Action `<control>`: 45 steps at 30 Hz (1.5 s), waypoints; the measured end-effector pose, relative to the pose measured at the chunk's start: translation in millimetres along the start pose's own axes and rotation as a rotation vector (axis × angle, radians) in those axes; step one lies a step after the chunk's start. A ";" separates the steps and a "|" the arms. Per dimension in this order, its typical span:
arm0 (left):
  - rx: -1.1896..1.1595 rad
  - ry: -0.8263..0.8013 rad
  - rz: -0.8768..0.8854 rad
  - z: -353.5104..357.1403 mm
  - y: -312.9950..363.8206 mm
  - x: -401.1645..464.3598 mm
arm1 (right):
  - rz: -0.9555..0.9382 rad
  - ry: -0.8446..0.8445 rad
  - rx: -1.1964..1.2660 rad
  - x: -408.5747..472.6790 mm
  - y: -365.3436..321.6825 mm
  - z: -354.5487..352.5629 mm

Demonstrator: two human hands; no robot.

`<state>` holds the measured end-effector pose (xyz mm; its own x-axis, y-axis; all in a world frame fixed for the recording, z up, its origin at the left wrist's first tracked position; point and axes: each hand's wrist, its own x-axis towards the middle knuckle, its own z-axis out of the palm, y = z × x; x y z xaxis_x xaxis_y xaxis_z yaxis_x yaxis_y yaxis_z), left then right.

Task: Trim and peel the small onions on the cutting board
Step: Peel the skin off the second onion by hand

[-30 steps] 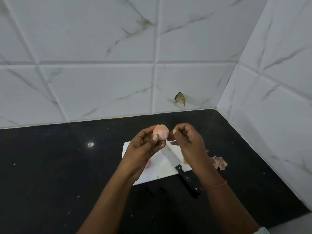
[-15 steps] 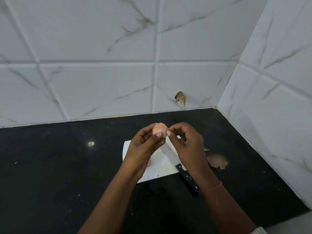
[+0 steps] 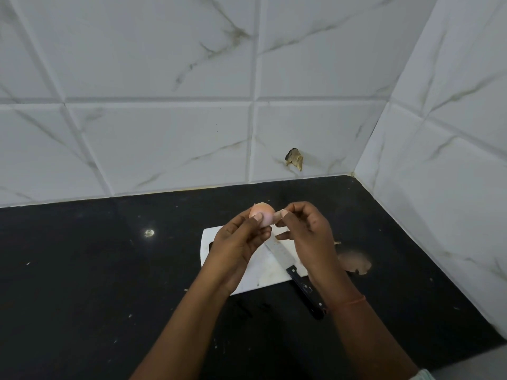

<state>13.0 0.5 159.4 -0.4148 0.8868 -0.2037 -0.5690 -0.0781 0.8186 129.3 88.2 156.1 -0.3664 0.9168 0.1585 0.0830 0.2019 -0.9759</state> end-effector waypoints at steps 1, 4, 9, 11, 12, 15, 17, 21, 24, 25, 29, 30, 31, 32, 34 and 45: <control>-0.025 -0.001 -0.013 0.5 0.3 0.0 | 0.031 0.030 0.025 0.6 -0.1 -1.3; -0.067 -0.008 -0.046 0.3 1.3 1.3 | 0.094 0.139 0.047 2.8 -1.2 -6.3; -0.109 -0.018 -0.088 2.8 -1.6 3.4 | 0.152 0.221 0.008 2.9 3.7 -10.3; -0.175 -0.002 -0.131 4.0 -4.6 5.4 | 0.213 0.231 0.110 1.7 1.8 -9.1; -0.221 0.005 -0.161 3.8 -6.1 6.6 | 0.243 0.213 0.192 0.9 -1.2 -8.5; -0.331 -0.014 -0.246 2.6 -8.7 8.2 | 0.284 0.053 0.440 -2.2 -12.3 -5.8; -0.339 -0.036 -0.264 2.4 -10.5 9.6 | 0.281 -0.034 0.535 -3.6 -16.8 -3.6; -0.296 -0.019 -0.212 1.2 -14.5 13.5 | 0.258 -0.065 0.540 -4.9 -20.4 -0.7; -0.245 -0.009 -0.207 -1.6 -14.9 13.2 | 0.240 -0.045 0.578 -4.9 -21.4 -1.4; -0.226 0.007 -0.216 -2.4 -15.2 13.3 | 0.229 -0.041 0.593 -4.3 -21.2 -1.4; -0.241 0.087 -0.227 -1.6 -16.9 14.7 | 0.198 0.007 0.633 -0.7 -20.3 -1.5; -0.263 0.095 -0.224 -0.8 -16.0 14.8 | 0.189 0.025 0.638 0.5 -19.6 -1.6; -0.280 0.098 -0.222 -0.5 -14.9 14.7 | 0.178 0.039 0.641 1.5 -18.9 -1.6; -0.291 0.099 -0.221 -0.6 -14.2 14.7 | 0.169 0.046 0.640 2.3 -17.5 -1.7; -0.305 0.100 -0.221 -0.3 -13.1 14.8 | 0.153 0.042 0.635 2.6 -14.8 -1.0; -0.397 0.030 -0.273 -0.5 -11.7 13.0 | 0.034 0.028 0.576 4.0 -7.3 3.6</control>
<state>14.0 12.7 146.9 -0.2292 0.8861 -0.4029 -0.8846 -0.0169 0.4660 123.9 89.2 163.4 -0.3469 0.9299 0.1223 -0.4264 -0.0402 -0.9036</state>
